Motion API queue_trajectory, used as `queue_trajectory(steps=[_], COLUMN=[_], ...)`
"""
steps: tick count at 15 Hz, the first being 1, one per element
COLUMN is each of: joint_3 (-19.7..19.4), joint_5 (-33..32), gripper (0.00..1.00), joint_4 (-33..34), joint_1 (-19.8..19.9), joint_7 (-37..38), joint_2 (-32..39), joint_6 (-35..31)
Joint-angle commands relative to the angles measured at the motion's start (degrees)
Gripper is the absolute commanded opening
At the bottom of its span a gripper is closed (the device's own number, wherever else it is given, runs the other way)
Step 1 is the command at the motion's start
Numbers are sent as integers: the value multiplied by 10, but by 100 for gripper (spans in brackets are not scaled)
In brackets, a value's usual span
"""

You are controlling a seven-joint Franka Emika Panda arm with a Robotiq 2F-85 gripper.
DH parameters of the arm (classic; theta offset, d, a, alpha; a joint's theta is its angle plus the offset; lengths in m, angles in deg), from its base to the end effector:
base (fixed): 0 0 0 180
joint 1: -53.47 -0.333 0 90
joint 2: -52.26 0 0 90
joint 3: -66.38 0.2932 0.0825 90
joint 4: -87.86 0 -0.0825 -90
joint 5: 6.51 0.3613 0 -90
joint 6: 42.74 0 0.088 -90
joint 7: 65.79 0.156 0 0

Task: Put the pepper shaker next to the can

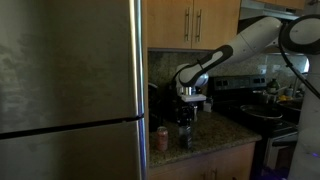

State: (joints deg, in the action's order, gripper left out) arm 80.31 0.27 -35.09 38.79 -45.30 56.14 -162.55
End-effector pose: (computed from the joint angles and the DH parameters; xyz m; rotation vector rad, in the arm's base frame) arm 0.4420 0.2536 0.3055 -3.0751 -0.1186 0.2435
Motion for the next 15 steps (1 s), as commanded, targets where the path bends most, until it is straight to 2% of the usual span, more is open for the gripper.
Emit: queue_trajectory(steps=[1,8,13,14,15], joint_3=[13,16,16,16,16], joint_5=[16,-32,-34,-30,-33], gripper=[34,34,34,84,84], joint_4=[-37,-77,-82,-81,-82], joint_1=[-12,-19,-17,-17,-18], joint_7=[-25,17,12,14,16], joint_2=[-32,-41,-37,-38,-39], joint_6=[-51,-161,-165,-162,-161])
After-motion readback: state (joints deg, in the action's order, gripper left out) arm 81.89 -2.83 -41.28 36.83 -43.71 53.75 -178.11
